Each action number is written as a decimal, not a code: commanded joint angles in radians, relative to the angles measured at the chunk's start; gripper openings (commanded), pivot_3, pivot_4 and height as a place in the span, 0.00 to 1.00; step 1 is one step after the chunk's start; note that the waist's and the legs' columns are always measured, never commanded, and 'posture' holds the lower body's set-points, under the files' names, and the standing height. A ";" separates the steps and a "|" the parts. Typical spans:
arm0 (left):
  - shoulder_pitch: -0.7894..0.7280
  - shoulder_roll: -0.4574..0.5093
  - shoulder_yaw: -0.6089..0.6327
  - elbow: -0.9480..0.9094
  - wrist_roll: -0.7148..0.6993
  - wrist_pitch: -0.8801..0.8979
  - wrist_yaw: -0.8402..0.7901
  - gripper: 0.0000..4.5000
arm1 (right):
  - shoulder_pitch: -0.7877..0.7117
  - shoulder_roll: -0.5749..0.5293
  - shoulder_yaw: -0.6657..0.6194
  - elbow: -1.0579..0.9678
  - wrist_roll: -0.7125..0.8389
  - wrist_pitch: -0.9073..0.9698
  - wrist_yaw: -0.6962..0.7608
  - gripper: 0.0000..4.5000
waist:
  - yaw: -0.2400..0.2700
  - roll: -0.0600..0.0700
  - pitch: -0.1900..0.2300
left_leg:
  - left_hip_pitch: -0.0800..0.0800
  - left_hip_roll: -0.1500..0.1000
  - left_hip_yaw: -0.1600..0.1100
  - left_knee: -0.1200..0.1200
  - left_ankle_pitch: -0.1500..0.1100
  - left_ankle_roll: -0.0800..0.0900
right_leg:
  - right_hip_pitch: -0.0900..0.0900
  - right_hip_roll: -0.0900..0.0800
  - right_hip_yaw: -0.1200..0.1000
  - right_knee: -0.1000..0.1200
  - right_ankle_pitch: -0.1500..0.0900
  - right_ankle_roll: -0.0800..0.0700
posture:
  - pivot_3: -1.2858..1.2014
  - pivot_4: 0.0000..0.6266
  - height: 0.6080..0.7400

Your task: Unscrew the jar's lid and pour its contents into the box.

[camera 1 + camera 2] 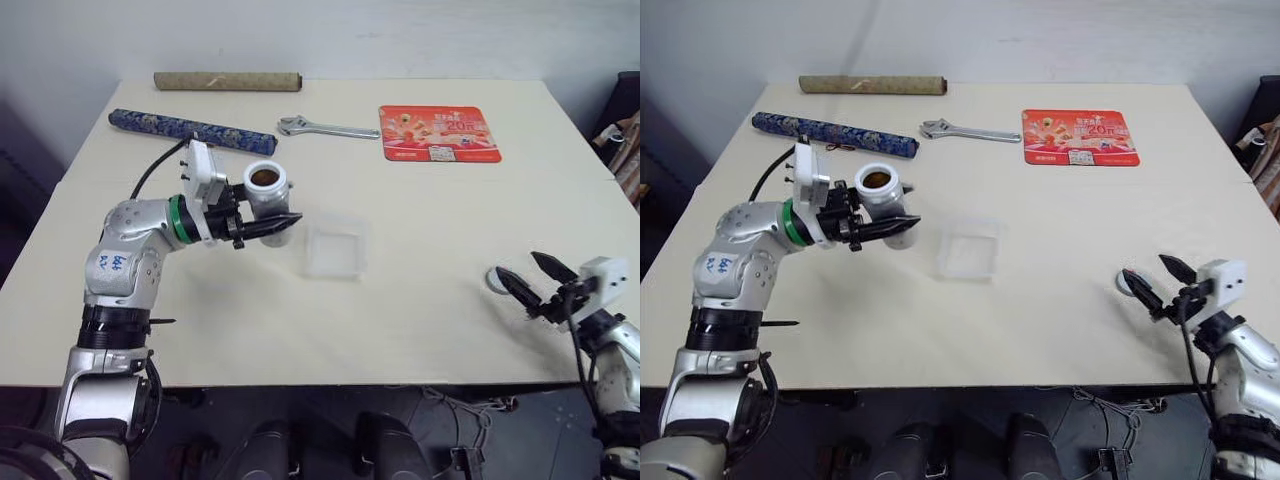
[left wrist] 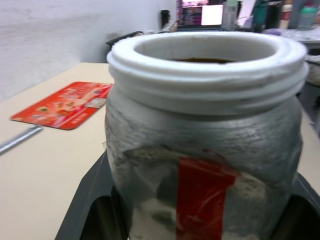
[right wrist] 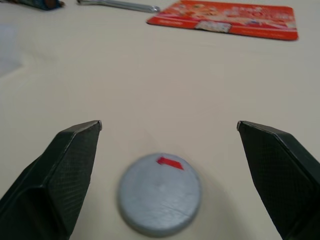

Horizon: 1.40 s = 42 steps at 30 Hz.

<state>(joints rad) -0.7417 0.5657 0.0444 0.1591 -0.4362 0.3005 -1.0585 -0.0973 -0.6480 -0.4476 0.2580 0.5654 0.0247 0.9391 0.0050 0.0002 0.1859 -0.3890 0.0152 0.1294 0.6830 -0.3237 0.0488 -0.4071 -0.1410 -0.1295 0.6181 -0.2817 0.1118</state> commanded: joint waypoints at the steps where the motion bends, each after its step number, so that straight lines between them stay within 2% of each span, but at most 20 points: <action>1: -0.086 0.028 -0.070 0.075 0.158 -0.062 0.066 0.53 | 0.114 -0.042 -0.016 -0.305 0.072 0.090 0.024 1.00 | 0.002 0.000 0.000 | 0.000 0.000 -0.001 0.000 0.000 0.000 | 0.000 0.000 0.000 0.000 0.000 0.000 | 0.52 0.24 1.00; 4: -0.168 0.010 -0.135 0.180 0.305 -0.166 0.162 0.53 | 0.215 -0.071 -0.007 -0.483 0.076 0.114 0.054 1.00 | 0.012 0.000 0.000 | 0.000 -0.001 0.000 0.000 0.000 0.000 | 0.000 0.000 -0.001 0.000 0.000 0.000 | 0.52 0.24 1.00; 6: -0.214 -0.016 -0.169 0.243 0.385 -0.239 0.231 0.53 | 0.247 -0.072 -0.014 -0.545 0.088 0.136 0.045 1.00 | 0.016 0.000 0.000 | 0.000 -0.001 0.000 0.000 -0.001 0.001 | 0.000 0.000 -0.001 -0.002 0.000 0.001 | 0.52 0.24 1.00; 10: -0.310 -0.055 -0.270 0.374 0.589 -0.498 0.382 0.53 | 0.275 -0.059 -0.017 -0.600 0.092 0.166 0.019 1.00 | 0.021 -0.002 0.001 | -0.001 -0.001 0.001 0.000 -0.001 0.002 | 0.000 -0.001 -0.001 -0.003 0.001 0.002 | 0.52 0.24 1.00; 14: -0.389 -0.069 -0.416 0.501 0.901 -0.787 0.713 0.53 | 0.308 -0.028 -0.002 -0.644 0.079 0.178 -0.025 1.00 | 0.025 -0.002 0.001 | -0.002 -0.001 0.001 0.000 -0.002 0.003 | 0.000 -0.001 -0.002 -0.005 0.001 0.002 | 0.52 0.24 1.00; 18: -0.466 -0.058 -0.529 0.574 1.164 -0.931 1.043 0.53 | 0.332 -0.006 -0.004 -0.674 0.074 0.189 -0.066 1.00 | 0.024 -0.002 0.001 | -0.003 -0.003 0.001 -0.001 -0.003 0.005 | -0.001 -0.002 -0.002 -0.007 0.003 0.004 | 0.52 0.24 1.00; 22: -0.539 -0.048 -0.662 0.620 1.432 -0.930 1.370 0.53 | 0.355 0.014 -0.003 -0.703 0.070 0.194 -0.100 1.00 | 0.023 -0.003 0.002 | -0.004 -0.003 0.002 -0.001 -0.004 0.007 | -0.001 -0.003 -0.002 -0.009 0.004 0.006 | 0.52 0.24 1.00; 26: -0.599 -0.053 -0.840 0.631 1.736 -0.793 1.727 0.53 | 0.375 0.033 0.002 -0.731 0.067 0.196 -0.126 1.00 | 0.024 -0.003 0.002 | -0.004 -0.003 0.003 -0.001 -0.005 0.009 | -0.001 -0.004 -0.002 -0.009 0.004 0.006 | 0.52 0.24 1.00; 29: -0.625 -0.075 -0.912 0.683 1.840 -0.696 1.867 0.53 | 0.377 0.038 0.005 -0.742 0.070 0.200 -0.139 1.00 | 0.024 -0.004 0.002 | -0.006 -0.004 0.003 -0.001 -0.005 0.010 | -0.002 -0.004 -0.001 -0.009 0.004 0.007 | 0.52 0.24 1.00; 35: -0.639 -0.098 -0.977 0.742 1.922 -0.582 2.002 0.53 | 0.374 0.043 0.014 -0.750 0.073 0.205 -0.155 1.00 | 0.024 -0.005 0.003 | -0.009 -0.004 0.003 0.000 -0.004 0.011 | -0.005 -0.005 -0.002 -0.009 0.004 0.008 | 0.52 0.24 1.00; 42: -0.621 -0.092 -0.992 0.733 1.940 -0.506 2.048 0.53 | 0.364 0.054 0.029 -0.737 0.069 0.196 -0.157 1.00 | 0.023 -0.005 0.003 | -0.010 -0.005 0.002 0.000 -0.004 0.012 | -0.005 -0.006 -0.003 -0.008 0.004 0.008 | 0.52 0.24 1.00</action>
<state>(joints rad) -1.3465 0.4696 -0.9522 0.9154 1.5002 -0.2272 0.9688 0.2654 -0.6010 -0.4070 -0.4517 0.6262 0.2368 0.7817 0.0284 -0.0050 0.1888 -0.3987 0.0103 0.1316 0.6832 -0.3272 0.0605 -0.4124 -0.1470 -0.1324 0.6101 -0.2772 0.1197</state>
